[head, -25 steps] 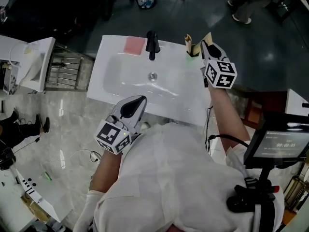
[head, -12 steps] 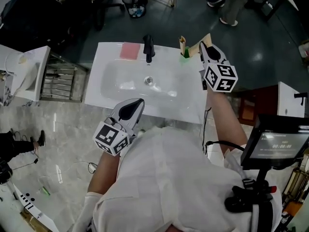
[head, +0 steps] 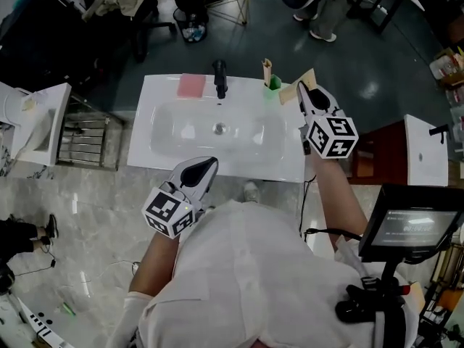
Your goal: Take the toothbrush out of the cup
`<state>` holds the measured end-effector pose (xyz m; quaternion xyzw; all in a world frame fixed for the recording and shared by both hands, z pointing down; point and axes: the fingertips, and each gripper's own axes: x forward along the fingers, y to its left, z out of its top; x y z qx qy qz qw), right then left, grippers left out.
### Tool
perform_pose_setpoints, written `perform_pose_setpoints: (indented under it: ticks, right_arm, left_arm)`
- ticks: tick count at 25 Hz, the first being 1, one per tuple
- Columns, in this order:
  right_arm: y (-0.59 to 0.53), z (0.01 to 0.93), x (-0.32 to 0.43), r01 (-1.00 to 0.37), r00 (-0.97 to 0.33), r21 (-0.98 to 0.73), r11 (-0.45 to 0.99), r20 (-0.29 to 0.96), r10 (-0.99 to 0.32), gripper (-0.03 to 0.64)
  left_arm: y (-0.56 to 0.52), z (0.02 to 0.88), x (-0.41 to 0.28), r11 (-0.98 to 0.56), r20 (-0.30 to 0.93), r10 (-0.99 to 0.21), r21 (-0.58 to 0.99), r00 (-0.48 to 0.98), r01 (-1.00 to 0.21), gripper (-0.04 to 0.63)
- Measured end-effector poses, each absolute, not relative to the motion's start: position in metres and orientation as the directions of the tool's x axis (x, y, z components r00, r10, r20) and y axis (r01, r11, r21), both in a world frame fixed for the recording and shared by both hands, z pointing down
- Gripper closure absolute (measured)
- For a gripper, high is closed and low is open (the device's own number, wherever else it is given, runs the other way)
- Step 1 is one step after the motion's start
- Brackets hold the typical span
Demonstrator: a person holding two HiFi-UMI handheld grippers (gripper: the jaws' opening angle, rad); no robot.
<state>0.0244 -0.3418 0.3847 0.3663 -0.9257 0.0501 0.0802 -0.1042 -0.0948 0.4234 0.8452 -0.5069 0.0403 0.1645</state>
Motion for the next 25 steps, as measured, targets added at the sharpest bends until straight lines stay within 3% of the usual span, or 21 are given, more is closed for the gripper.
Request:
perform_pose_setpoints:
  ticks: [25]
  right_arm:
    - [-0.161, 0.407, 0.045, -0.739, -0.658, -0.063, 0.671, 0.285, -0.697, 0.568]
  left_arm:
    - [-0.01, 0.431, -0.111, -0.587, 0.227, -0.738, 0.25, 0.635, -0.771, 0.589]
